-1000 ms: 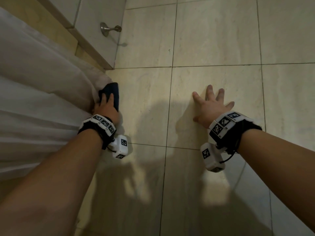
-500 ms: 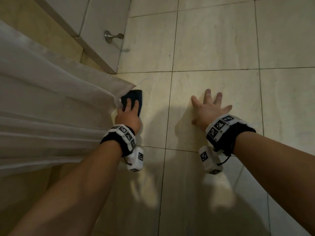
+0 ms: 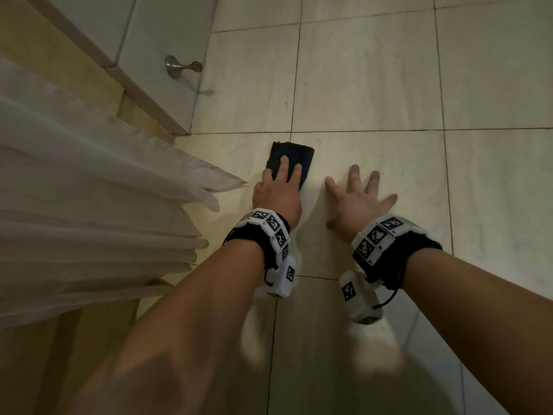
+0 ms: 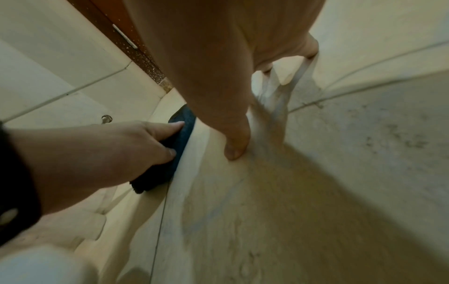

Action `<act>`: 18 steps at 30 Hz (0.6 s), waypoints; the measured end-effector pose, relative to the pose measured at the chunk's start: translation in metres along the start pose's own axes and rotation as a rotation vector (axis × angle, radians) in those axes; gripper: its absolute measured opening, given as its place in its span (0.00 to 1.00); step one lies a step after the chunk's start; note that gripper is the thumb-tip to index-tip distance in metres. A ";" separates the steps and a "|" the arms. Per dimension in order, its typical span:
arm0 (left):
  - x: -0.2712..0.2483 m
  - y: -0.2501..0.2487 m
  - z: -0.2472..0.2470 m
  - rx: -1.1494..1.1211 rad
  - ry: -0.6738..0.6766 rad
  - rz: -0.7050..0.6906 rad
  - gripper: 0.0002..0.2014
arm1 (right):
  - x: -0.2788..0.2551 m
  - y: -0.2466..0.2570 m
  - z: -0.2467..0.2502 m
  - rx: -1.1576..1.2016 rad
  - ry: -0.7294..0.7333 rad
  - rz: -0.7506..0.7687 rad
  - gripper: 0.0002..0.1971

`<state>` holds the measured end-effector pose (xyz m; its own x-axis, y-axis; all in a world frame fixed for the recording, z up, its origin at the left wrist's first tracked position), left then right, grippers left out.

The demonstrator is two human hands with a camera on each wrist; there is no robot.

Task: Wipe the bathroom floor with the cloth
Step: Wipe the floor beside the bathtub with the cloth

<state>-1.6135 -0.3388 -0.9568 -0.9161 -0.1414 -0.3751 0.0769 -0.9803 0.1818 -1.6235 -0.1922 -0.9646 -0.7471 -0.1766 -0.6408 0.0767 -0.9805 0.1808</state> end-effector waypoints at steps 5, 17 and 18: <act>0.031 0.013 0.009 -0.006 0.025 0.040 0.39 | -0.001 -0.001 -0.001 0.018 0.022 0.015 0.50; 0.051 0.106 0.000 -0.069 0.147 0.221 0.38 | -0.002 -0.002 0.000 0.026 0.024 0.016 0.50; 0.050 0.120 -0.004 -0.065 0.162 0.250 0.38 | -0.002 -0.002 0.001 0.027 0.024 0.014 0.50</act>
<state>-1.6486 -0.4644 -0.9573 -0.7914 -0.3948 -0.4667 0.3220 -0.9182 0.2307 -1.6228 -0.1899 -0.9631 -0.7303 -0.1925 -0.6555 0.0689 -0.9753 0.2097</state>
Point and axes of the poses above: each hand's wrist, its own x-axis towards the middle knuckle, its own z-axis out of the back of the hand, y = z × x, the point moved 5 cm from there along x, towards the middle knuckle, and after that the axes turned 7 degrees about x, right-handed, at the moved point
